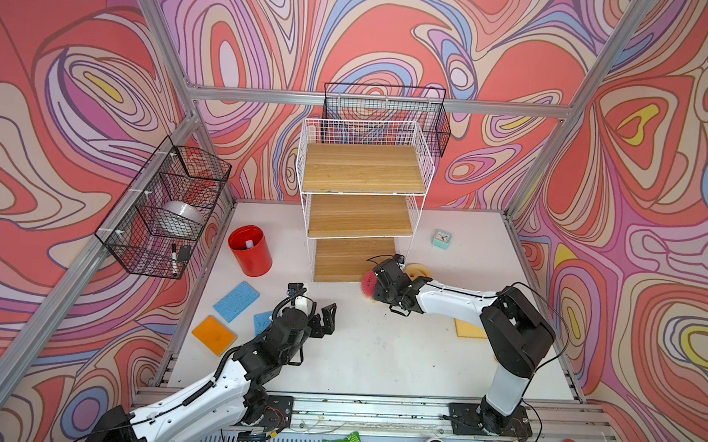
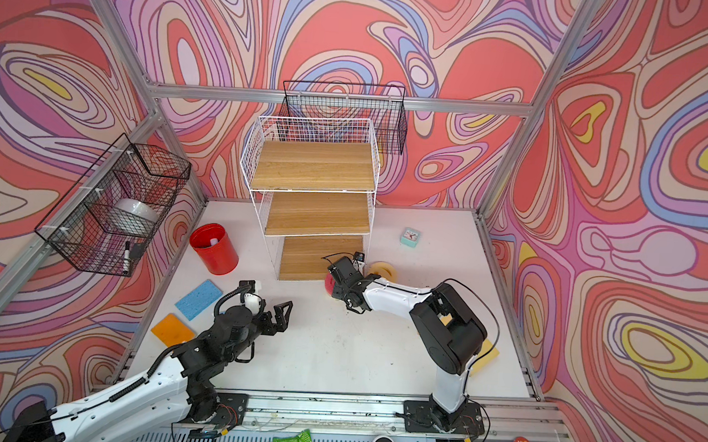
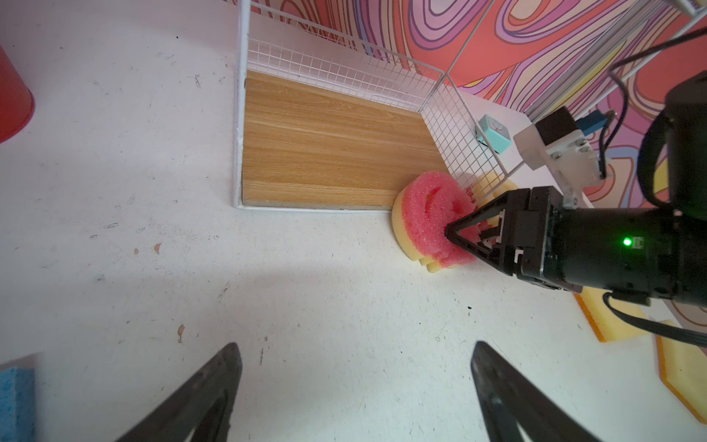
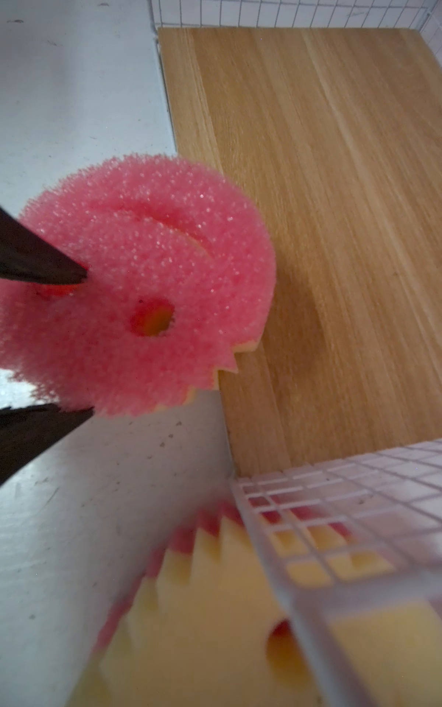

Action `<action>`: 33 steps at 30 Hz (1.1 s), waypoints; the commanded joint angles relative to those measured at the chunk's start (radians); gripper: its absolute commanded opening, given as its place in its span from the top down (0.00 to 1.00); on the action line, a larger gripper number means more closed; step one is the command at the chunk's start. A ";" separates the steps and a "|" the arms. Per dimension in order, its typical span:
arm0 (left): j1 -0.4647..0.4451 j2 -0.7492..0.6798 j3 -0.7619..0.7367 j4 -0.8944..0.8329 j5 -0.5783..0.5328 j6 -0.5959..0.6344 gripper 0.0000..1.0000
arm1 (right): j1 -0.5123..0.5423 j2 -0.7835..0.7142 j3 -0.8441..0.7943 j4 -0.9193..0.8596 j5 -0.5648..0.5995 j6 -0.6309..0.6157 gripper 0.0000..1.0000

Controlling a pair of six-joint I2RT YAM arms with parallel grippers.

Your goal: Place and organize the cleaning sponges onto the shelf

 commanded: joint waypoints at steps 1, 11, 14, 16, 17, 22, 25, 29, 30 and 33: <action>-0.004 -0.018 0.006 -0.022 -0.010 0.002 0.05 | -0.010 0.019 -0.002 -0.003 0.014 -0.006 0.55; -0.004 -0.066 0.016 -0.074 -0.009 0.004 0.06 | -0.010 -0.033 -0.022 -0.008 0.013 -0.023 0.61; -0.004 -0.084 0.020 -0.092 -0.007 0.003 0.06 | 0.002 -0.072 -0.024 -0.025 0.011 -0.037 0.62; -0.004 -0.095 0.026 -0.102 -0.001 0.010 0.06 | 0.016 -0.098 -0.025 -0.034 0.012 -0.065 0.61; -0.004 -0.100 0.035 -0.113 0.001 0.020 0.05 | 0.027 -0.109 -0.024 -0.043 0.016 -0.075 0.61; -0.004 -0.139 0.104 -0.197 0.007 0.055 0.05 | 0.079 -0.200 -0.033 -0.097 0.023 -0.111 0.61; -0.004 -0.182 0.123 -0.233 0.025 0.044 0.06 | 0.119 -0.253 -0.005 -0.164 0.038 -0.140 0.61; -0.004 -0.205 0.141 -0.266 0.025 0.056 0.08 | 0.192 -0.286 0.085 -0.297 0.115 -0.181 0.60; -0.004 -0.204 0.153 -0.278 0.025 0.066 0.08 | 0.206 -0.296 0.105 -0.325 0.124 -0.187 0.60; -0.004 -0.203 0.185 -0.302 0.034 0.084 0.08 | 0.236 -0.336 0.149 -0.369 0.135 -0.201 0.61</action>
